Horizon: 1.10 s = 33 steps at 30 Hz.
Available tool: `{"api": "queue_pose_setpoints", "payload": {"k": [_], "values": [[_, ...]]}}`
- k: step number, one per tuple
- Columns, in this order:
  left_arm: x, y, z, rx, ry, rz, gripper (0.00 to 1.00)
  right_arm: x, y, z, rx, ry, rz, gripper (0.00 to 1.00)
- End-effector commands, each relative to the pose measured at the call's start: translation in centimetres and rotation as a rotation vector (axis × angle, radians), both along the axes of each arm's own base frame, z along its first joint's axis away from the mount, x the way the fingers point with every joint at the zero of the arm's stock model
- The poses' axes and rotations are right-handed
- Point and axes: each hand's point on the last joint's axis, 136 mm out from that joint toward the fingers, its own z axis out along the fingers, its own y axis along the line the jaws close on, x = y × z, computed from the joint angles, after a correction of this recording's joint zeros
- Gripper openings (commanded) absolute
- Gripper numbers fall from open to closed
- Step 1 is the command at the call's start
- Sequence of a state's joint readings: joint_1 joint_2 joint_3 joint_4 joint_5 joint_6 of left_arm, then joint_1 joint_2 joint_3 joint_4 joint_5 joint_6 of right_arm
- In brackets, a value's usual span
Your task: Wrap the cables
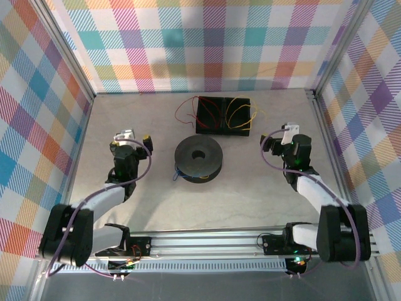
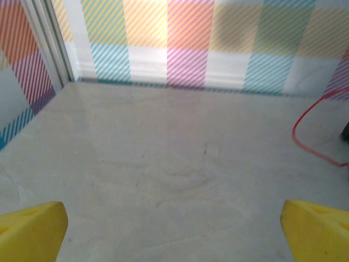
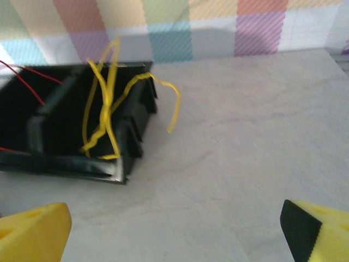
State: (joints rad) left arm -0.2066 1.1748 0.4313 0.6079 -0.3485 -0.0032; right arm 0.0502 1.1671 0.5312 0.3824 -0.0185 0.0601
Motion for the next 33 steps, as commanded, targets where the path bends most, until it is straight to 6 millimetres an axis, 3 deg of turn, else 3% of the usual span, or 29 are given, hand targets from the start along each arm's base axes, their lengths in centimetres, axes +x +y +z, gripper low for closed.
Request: {"api": "queue_pose_setpoints", "payload": {"k": [1, 6, 11, 15, 17, 20, 24, 27, 33], "values": [[-0.5, -1.2, 2.6, -0.090, 0.032, -0.030, 1.00, -1.4, 1.6, 2.7, 0.119, 0.063, 0.029, 0.99], [-3.0, -3.4, 7.6, -0.247, -0.013, -0.136, 1.00, -3.3, 2.9, 6.8, 0.228, 0.134, 0.050, 0.99], [-5.8, -3.4, 9.2, -0.302, 0.077, -0.146, 1.00, -3.0, 2.8, 5.9, 0.287, 0.309, -0.005, 0.99], [-6.7, -4.5, 9.7, -0.295, 0.055, -0.231, 1.00, -2.1, 5.8, 6.7, 0.349, 0.337, 0.160, 0.99], [-6.7, -3.8, 9.1, -0.342, 0.048, -0.177, 1.00, -1.2, 6.5, 6.5, 0.370, 0.360, 0.190, 1.00], [-6.3, -1.8, 6.8, -0.461, 0.086, -0.010, 1.00, 0.9, 6.7, 5.5, 0.370, 0.431, 0.180, 0.86], [-4.8, -4.2, 4.7, -0.471, 0.181, -0.104, 1.00, 4.1, 6.3, 4.0, 0.326, 0.512, 0.136, 0.70], [-4.4, -5.4, 3.2, -0.493, 0.253, -0.141, 1.00, 6.3, 5.9, 3.4, 0.291, 0.558, 0.111, 0.53], [-4.1, -7.2, 1.3, -0.497, 0.351, -0.211, 1.00, 10.5, 5.8, 4.0, 0.207, 0.571, 0.108, 0.43]]}}
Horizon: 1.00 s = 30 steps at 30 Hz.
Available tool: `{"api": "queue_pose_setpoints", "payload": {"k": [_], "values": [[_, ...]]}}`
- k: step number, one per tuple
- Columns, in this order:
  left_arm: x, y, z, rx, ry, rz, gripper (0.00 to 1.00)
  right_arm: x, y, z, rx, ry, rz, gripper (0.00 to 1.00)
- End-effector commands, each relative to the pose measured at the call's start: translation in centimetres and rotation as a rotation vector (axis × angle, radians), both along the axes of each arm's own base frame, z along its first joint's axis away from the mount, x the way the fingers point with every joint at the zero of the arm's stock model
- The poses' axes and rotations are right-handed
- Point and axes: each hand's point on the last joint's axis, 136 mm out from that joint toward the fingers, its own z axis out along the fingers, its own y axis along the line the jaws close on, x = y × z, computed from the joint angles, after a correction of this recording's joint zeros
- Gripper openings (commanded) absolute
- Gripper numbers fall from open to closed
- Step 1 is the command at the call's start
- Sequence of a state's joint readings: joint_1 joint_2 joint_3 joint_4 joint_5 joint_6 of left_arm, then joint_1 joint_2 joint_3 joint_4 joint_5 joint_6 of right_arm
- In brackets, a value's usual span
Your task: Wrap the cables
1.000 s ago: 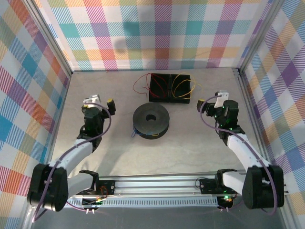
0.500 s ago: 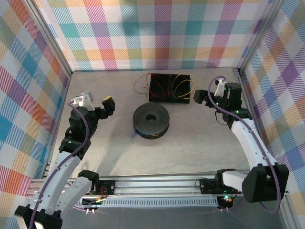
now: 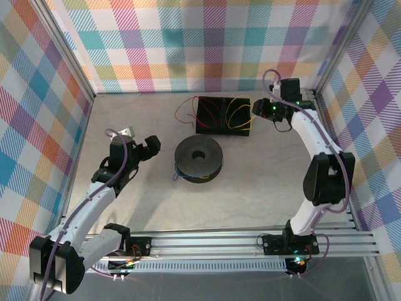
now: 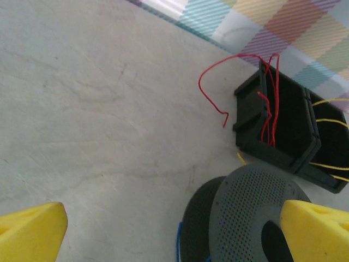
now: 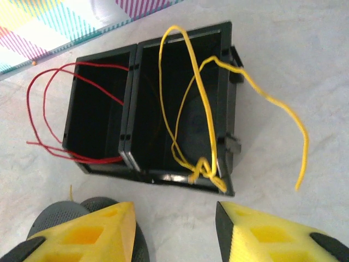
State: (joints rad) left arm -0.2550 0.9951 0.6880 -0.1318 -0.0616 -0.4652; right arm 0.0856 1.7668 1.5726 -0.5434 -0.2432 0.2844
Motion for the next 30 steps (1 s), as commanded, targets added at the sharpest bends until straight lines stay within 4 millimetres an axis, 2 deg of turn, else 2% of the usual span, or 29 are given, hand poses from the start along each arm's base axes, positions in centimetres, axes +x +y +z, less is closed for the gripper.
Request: {"api": "queue_pose_setpoints", "payload": {"k": [1, 8, 14, 19, 24, 30], "values": [[0.1, -1.7, 0.0, -0.041, 0.030, -0.080, 1.00, 1.2, -0.2, 0.6, -0.077, 0.019, 0.031, 0.43], [0.3, -2.3, -0.3, -0.022, 0.042, -0.126, 1.00, 4.5, 0.7, -0.1, -0.148, 0.051, 0.111, 0.37], [0.4, -2.6, -0.3, -0.008, 0.049, -0.147, 1.00, 5.4, 2.7, -0.9, -0.183, 0.078, 0.181, 0.37], [0.4, -2.7, -0.6, -0.012, 0.054, -0.154, 1.00, 5.9, 2.2, -2.5, -0.287, 0.112, 0.143, 0.38], [0.3, -2.7, -0.7, -0.010, 0.053, -0.154, 1.00, 6.2, 2.4, -1.6, -0.338, 0.078, 0.141, 0.39], [0.1, -2.7, -0.9, -0.007, 0.050, -0.154, 1.00, 6.4, 2.2, 0.8, -0.341, 0.021, 0.116, 0.42]]}}
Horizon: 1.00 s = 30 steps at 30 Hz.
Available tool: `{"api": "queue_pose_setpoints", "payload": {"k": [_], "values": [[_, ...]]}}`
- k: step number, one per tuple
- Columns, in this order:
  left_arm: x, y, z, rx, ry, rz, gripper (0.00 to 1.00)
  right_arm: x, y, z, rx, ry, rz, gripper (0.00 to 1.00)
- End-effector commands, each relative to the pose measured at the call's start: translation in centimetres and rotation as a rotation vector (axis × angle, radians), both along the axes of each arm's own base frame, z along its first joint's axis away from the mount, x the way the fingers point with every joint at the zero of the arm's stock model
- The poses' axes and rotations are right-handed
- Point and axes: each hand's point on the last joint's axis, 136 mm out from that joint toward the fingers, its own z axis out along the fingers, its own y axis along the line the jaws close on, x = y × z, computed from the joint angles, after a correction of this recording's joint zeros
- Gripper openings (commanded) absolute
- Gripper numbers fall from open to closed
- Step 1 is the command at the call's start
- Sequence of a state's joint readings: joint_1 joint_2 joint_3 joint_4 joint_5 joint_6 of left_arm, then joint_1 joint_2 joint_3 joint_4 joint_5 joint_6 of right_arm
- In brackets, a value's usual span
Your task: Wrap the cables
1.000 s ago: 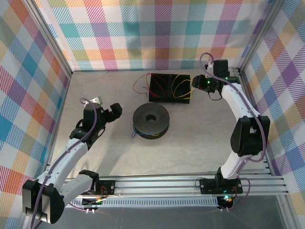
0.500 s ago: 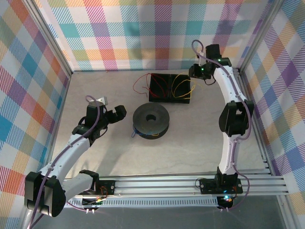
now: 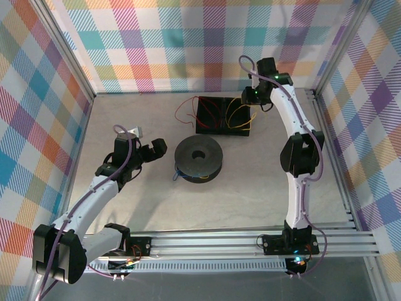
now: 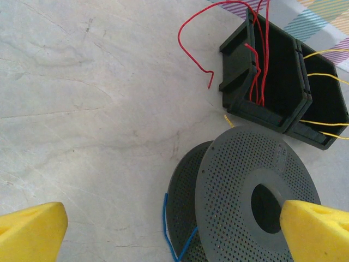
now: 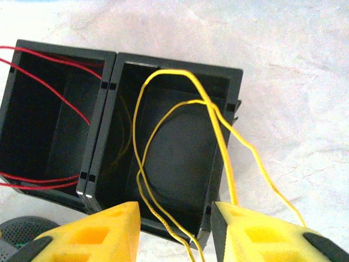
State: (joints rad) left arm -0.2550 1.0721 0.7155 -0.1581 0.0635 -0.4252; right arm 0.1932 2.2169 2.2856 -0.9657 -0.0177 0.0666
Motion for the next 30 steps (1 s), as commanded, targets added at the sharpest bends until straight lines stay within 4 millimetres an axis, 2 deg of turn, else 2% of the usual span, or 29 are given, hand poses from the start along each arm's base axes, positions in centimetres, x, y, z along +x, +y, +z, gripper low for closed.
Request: {"api": "queue_pose_setpoints", "payload": {"k": [1, 5, 12, 18, 21, 24, 27, 30], "values": [[0.0, -0.5, 1.0, 0.001, -0.033, -0.029, 1.00, 0.1, -0.7, 2.5, -0.023, -0.058, -0.015, 0.44], [0.0, -0.6, 1.0, -0.002, -0.032, -0.035, 1.00, 0.3, -1.1, 2.2, -0.046, -0.053, -0.022, 0.48], [0.0, -0.8, 1.0, -0.006, -0.035, -0.041, 1.00, 0.5, -1.7, -1.6, -0.080, 0.034, -0.028, 0.45], [-0.1, -1.1, 0.9, -0.002, -0.028, -0.050, 1.00, 0.8, -1.9, -3.5, -0.080, 0.073, -0.024, 0.41], [-0.1, -1.2, 1.1, -0.005, -0.034, -0.048, 1.00, 0.8, -1.6, -3.5, -0.066, 0.082, -0.014, 0.34], [-0.2, -1.4, 1.4, -0.019, -0.047, -0.051, 1.00, 0.8, -1.4, -2.7, -0.055, 0.071, -0.012, 0.22], [-0.3, -1.7, 1.7, -0.032, -0.056, -0.058, 1.00, 0.6, -1.2, -1.2, -0.044, 0.044, -0.007, 0.07], [-0.5, -2.0, 2.1, -0.043, -0.071, -0.066, 1.00, 0.4, -1.4, 0.8, -0.037, 0.007, -0.012, 0.00]]}}
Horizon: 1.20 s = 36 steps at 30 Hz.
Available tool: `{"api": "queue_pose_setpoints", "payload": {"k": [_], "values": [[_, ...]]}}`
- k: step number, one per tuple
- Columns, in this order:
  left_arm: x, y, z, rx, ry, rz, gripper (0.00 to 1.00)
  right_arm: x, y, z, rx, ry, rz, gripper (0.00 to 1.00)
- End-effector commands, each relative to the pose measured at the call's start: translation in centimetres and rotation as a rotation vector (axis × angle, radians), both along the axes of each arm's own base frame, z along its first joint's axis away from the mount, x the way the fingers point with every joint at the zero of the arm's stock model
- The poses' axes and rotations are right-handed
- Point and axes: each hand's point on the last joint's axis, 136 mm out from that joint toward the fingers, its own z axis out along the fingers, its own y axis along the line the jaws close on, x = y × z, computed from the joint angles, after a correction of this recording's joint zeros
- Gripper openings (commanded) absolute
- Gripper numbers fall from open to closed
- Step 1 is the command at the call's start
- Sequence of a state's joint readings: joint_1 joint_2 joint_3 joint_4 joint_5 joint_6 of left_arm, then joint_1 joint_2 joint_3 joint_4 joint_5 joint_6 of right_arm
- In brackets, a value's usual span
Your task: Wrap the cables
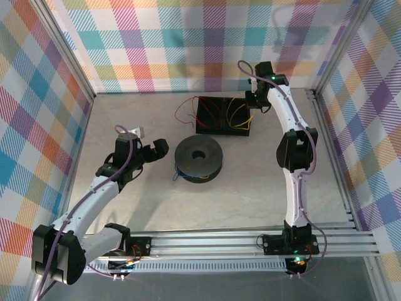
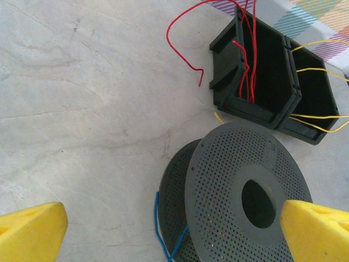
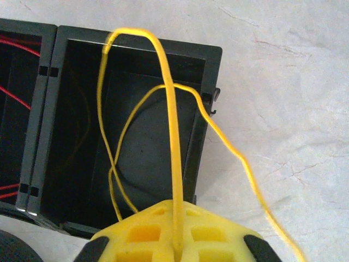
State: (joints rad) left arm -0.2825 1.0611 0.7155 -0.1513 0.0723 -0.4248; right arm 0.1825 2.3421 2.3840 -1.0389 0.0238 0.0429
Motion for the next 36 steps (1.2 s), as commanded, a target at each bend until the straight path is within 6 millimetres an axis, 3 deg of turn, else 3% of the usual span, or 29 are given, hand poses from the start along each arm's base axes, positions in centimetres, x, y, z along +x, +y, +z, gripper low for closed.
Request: {"api": "queue_pose_setpoints", "payload": {"k": [1, 10, 17, 21, 28, 32, 36], "values": [[-0.3, -0.9, 1.8, -0.036, -0.060, -0.031, 1.00, -0.6, -0.2, 5.5, 0.028, -0.091, -0.001, 0.00], [-1.6, -0.1, 3.6, -0.036, -0.087, 0.016, 1.00, -3.1, 0.4, 13.9, 0.080, -0.248, -0.016, 0.00], [-2.9, -0.1, 5.4, -0.098, -0.144, 0.013, 1.00, -7.0, 0.7, 19.3, 0.157, -0.350, -0.035, 0.00], [-3.5, -0.2, 6.3, -0.141, -0.179, 0.007, 1.00, -9.7, 0.4, 20.8, 0.195, -0.390, -0.044, 0.00], [-4.0, -1.6, 6.8, -0.277, -0.187, -0.032, 1.00, -14.6, 1.0, 21.4, 0.321, -0.411, -0.017, 0.00], [-4.3, -3.1, 7.3, -0.351, -0.195, -0.066, 1.00, -17.6, 2.3, 21.6, 0.434, -0.408, 0.031, 0.00], [-5.0, -5.1, 9.5, -0.330, -0.234, -0.136, 1.00, -20.6, 3.9, 21.7, 0.557, -0.388, 0.111, 0.00]]}}
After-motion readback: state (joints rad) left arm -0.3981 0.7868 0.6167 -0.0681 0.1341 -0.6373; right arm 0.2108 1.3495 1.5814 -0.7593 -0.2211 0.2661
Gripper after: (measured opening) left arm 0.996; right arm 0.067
